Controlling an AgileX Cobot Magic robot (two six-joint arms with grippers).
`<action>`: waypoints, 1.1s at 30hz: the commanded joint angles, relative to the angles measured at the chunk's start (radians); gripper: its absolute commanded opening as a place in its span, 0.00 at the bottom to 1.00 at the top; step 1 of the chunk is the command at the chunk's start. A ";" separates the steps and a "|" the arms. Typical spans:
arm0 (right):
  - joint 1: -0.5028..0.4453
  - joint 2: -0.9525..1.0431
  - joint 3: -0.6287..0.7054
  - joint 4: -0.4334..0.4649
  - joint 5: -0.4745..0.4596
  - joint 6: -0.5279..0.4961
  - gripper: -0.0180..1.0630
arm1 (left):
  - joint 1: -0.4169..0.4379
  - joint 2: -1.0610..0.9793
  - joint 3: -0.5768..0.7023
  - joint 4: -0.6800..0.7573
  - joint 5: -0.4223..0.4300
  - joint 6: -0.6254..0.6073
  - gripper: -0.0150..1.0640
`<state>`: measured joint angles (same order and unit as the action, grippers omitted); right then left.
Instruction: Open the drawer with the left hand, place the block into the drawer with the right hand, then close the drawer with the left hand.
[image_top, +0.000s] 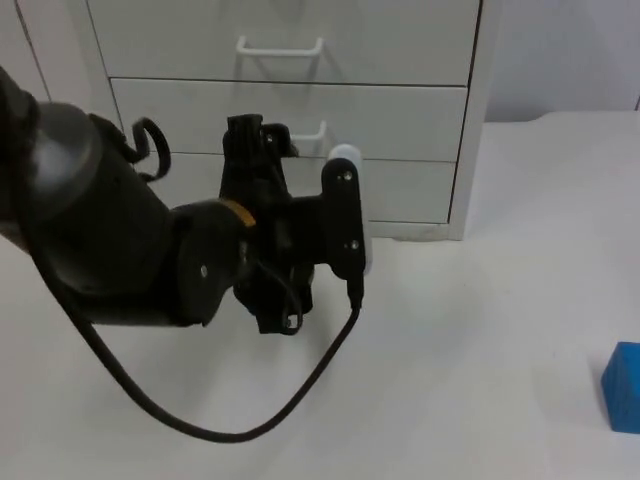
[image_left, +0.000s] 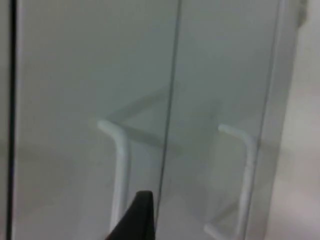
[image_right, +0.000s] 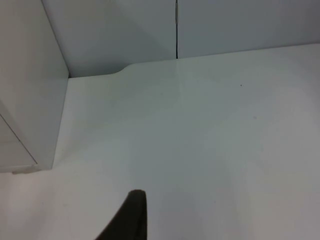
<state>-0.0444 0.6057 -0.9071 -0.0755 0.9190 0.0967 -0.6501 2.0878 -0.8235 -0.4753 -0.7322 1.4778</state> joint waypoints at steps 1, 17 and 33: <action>-0.001 -0.004 -0.010 0.000 -0.011 0.000 0.99 | -0.007 0.042 -0.015 0.009 -0.085 -0.036 0.98; -0.001 -0.004 -0.010 0.000 -0.011 0.000 0.99 | -0.007 0.138 -0.071 -0.048 -0.218 -0.110 0.91; -0.001 -0.004 -0.010 0.000 -0.011 0.000 0.99 | 0.023 0.211 -0.111 0.074 -0.224 -0.059 0.63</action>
<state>-0.0444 0.6057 -0.9071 -0.0755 0.9190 0.0965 -0.6320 2.2928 -0.9322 -0.4144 -0.9524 1.4130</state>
